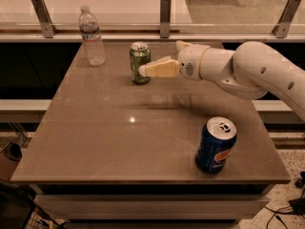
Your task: Knock green can over
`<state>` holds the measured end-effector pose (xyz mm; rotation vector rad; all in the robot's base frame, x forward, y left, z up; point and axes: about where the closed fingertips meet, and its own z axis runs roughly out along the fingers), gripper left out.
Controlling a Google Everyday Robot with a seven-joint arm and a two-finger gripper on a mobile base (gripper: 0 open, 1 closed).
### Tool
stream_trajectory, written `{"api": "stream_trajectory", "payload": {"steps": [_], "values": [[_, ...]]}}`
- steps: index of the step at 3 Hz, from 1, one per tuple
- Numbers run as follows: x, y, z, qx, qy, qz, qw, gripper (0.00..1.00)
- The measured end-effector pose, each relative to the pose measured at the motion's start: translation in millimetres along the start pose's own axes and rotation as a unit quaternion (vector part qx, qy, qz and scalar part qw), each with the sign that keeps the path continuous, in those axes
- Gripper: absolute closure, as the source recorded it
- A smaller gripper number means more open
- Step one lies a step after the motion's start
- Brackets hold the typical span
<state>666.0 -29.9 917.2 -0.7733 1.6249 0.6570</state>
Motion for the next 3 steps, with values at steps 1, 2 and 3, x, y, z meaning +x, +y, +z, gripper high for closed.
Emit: {"api": "stream_trajectory", "payload": {"steps": [1,2,3], "values": [[3,4,12,0.001,-0.014,0.003,0.9999,0.00],[5,6,26,0.003,-0.022,0.005,0.9997,0.00],[8,3,42,0.004,-0.024,0.005,0.9997,0.00]]}}
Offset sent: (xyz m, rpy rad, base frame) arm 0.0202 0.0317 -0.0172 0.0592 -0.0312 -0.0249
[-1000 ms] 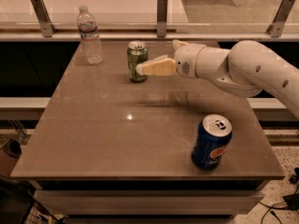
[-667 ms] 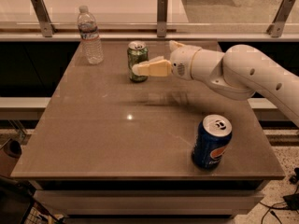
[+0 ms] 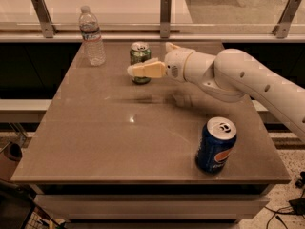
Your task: Knock green can over
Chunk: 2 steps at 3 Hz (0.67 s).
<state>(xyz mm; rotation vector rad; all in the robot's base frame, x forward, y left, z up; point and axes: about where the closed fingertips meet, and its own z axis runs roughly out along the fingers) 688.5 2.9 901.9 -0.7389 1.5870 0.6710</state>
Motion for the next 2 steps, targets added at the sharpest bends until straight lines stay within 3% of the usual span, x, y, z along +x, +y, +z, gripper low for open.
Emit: {"api": "stream_trajectory", "payload": {"steps": [1,2], "values": [[3,-2,14,0.004,-0.006,-0.003,1.0000,0.00],[5,-1,27,0.003,-0.016,-0.006,0.9999,0.18]]}}
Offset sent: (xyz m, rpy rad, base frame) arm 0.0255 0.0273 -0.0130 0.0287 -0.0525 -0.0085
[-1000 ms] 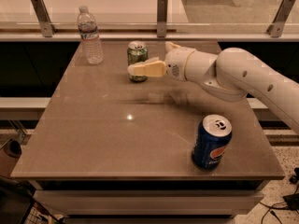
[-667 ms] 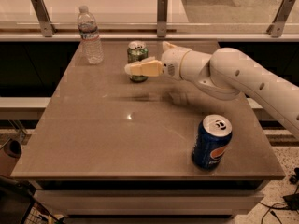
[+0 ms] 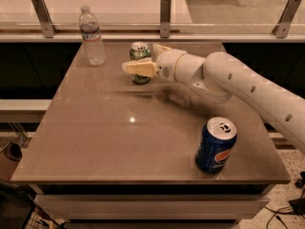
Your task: Knock green can over
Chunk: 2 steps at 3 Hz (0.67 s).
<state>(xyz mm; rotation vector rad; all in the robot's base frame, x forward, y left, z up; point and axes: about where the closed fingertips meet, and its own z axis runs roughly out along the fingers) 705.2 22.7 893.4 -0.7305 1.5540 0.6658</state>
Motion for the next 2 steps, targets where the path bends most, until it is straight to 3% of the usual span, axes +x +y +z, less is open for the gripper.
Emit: {"api": "stream_trajectory", "payload": {"steps": [2], "values": [[-0.6,3.9,3.2,-0.004,0.000,0.000,1.0000,0.64]]}}
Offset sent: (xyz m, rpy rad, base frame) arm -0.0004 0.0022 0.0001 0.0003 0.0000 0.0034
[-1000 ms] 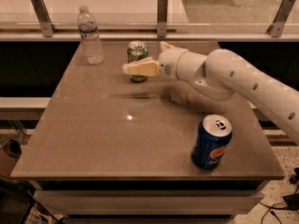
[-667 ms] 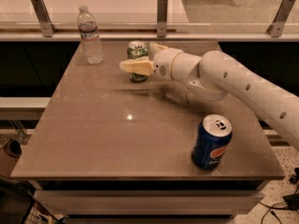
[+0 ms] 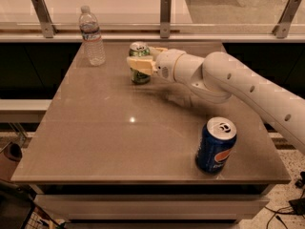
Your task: Knock green can over
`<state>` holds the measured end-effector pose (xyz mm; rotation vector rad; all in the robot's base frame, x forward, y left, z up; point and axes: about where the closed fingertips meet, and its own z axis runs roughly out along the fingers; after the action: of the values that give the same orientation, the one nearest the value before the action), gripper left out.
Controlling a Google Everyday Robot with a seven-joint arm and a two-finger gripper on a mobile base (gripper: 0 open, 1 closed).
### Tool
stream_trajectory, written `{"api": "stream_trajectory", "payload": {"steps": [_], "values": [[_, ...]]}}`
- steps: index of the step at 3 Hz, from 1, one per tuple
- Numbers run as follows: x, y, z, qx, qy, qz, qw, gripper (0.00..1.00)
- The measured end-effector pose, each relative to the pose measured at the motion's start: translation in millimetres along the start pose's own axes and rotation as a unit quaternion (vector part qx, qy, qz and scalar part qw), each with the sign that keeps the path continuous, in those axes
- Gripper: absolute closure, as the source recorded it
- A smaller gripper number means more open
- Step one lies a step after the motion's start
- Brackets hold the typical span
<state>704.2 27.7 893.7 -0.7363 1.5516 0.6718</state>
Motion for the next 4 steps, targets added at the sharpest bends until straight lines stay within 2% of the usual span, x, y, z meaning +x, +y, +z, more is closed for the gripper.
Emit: {"api": "stream_trajectory", "payload": {"steps": [1,2,3,4], "values": [[-0.4,1.9,1.6,-0.002,0.000,0.000,1.0000,0.87],[-0.8,3.8,3.2,-0.004,0.000,0.000,1.0000,1.00],[-0.8,3.9,3.2,-0.004,0.000,0.000,1.0000,1.00],[0.7,-2.8,-0.1,0.002,0.018,0.001,0.9998,1.00]]}}
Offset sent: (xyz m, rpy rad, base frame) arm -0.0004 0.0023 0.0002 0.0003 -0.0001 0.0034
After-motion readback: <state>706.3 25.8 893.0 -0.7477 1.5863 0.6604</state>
